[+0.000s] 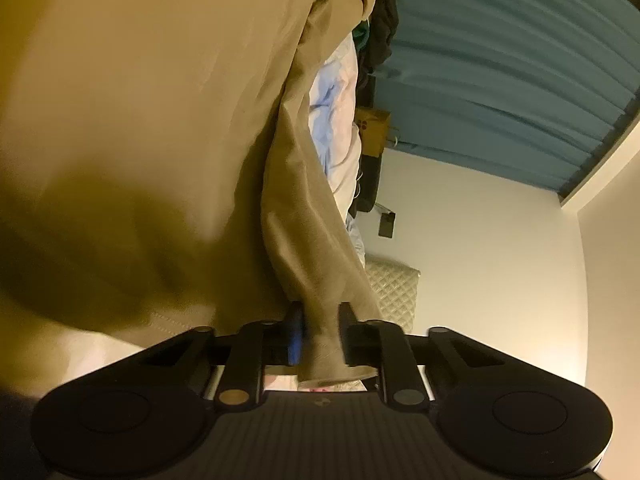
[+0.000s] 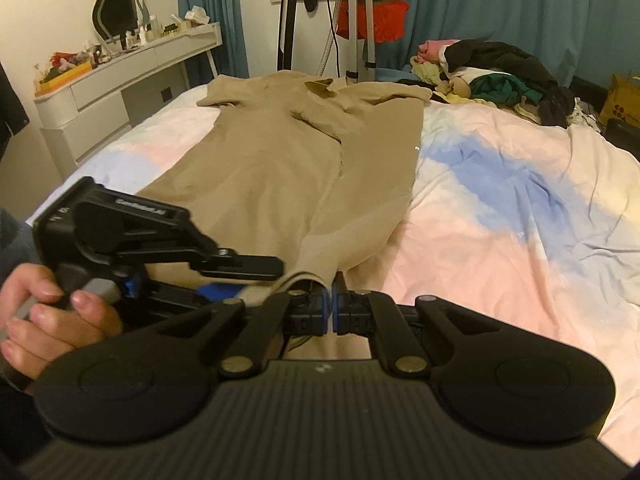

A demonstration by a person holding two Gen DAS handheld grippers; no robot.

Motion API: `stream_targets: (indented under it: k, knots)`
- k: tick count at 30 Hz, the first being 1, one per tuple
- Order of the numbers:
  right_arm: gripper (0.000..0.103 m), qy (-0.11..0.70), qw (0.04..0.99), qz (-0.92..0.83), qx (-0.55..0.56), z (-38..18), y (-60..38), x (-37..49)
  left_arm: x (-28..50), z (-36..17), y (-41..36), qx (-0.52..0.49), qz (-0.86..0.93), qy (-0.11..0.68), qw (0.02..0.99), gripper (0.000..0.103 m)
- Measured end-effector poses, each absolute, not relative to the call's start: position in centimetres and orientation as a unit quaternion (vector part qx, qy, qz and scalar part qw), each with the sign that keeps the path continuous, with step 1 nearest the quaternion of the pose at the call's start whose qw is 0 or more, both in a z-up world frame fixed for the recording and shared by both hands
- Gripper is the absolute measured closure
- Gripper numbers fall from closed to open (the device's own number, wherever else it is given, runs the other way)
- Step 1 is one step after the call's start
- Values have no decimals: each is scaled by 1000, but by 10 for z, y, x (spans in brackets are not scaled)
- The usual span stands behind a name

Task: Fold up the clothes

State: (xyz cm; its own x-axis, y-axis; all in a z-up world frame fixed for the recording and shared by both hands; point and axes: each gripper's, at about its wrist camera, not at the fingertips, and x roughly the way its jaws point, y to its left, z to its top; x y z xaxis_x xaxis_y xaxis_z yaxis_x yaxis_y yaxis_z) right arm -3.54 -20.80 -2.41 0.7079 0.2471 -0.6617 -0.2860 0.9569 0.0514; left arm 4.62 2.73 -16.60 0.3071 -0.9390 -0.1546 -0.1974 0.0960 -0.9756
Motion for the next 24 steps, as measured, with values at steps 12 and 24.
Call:
stream_targets:
  k: [12, 24]
  knots:
    - [98, 426, 866, 204, -163, -52, -158, -29, 33, -90, 62, -392, -322, 462, 727, 101]
    - [50, 493, 834, 218, -115, -43, -172, -20, 31, -107, 37, -228, -276, 546, 757, 55]
